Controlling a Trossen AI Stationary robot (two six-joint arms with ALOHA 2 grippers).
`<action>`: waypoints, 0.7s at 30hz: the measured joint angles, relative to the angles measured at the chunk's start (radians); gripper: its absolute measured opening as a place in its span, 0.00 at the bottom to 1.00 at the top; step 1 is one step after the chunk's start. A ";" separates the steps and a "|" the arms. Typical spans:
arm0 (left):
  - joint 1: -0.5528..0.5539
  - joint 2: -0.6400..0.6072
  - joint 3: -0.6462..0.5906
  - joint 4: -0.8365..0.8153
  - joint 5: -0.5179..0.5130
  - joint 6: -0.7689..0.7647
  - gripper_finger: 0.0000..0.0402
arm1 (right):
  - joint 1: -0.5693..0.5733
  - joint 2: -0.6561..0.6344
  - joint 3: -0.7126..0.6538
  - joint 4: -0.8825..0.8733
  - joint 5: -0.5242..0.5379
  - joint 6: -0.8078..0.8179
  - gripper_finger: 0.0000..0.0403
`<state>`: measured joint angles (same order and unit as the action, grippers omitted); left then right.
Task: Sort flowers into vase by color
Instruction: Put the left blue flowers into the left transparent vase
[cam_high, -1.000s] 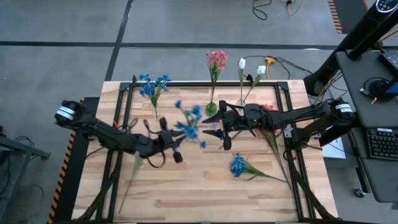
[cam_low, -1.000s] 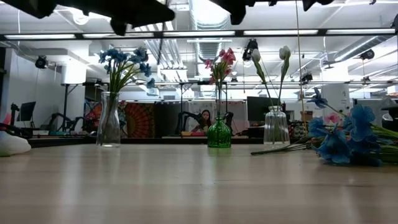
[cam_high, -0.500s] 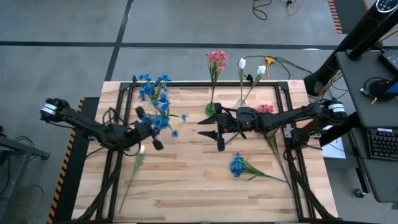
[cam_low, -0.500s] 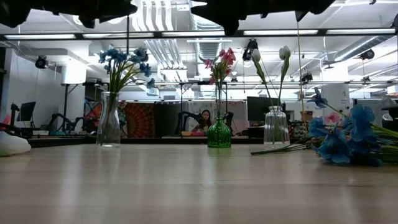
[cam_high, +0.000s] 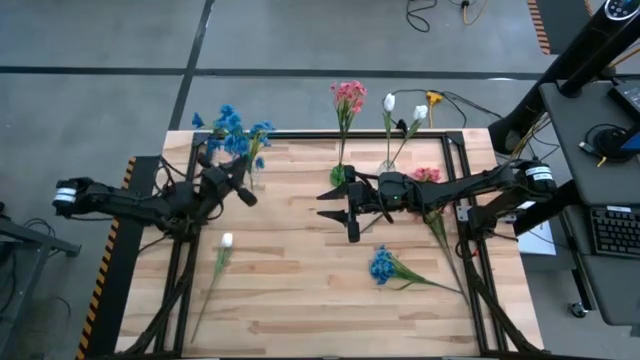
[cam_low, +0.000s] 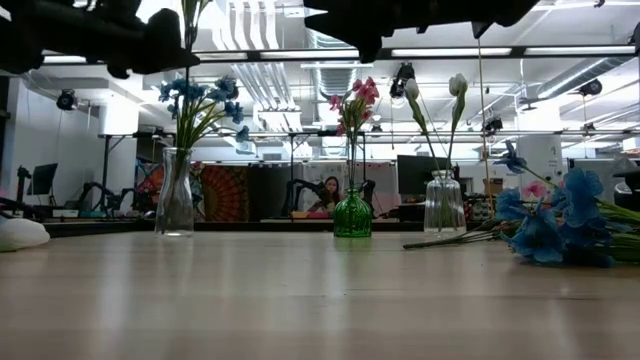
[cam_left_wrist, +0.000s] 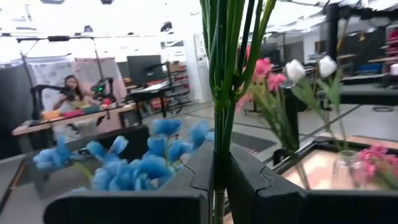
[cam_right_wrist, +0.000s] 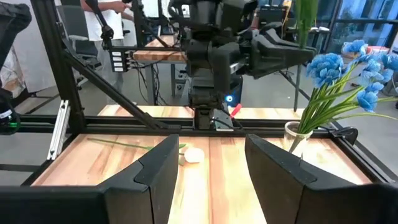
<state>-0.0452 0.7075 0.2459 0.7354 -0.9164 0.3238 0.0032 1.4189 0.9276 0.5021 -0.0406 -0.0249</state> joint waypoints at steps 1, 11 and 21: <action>0.007 0.003 0.000 -0.003 0.000 0.000 0.02 | 0.000 0.000 0.000 -0.001 0.000 -0.001 0.44; 0.018 0.015 0.000 -0.115 -0.107 -0.079 0.02 | 0.000 0.000 0.000 -0.017 0.000 -0.005 0.44; 0.078 0.032 -0.014 -0.119 -0.159 -0.209 0.02 | 0.000 0.000 0.000 -0.017 0.000 -0.005 0.44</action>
<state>0.0326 0.7395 0.2316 0.6168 -1.0756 0.1146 0.0036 1.4189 0.9276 0.4850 -0.0408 -0.0302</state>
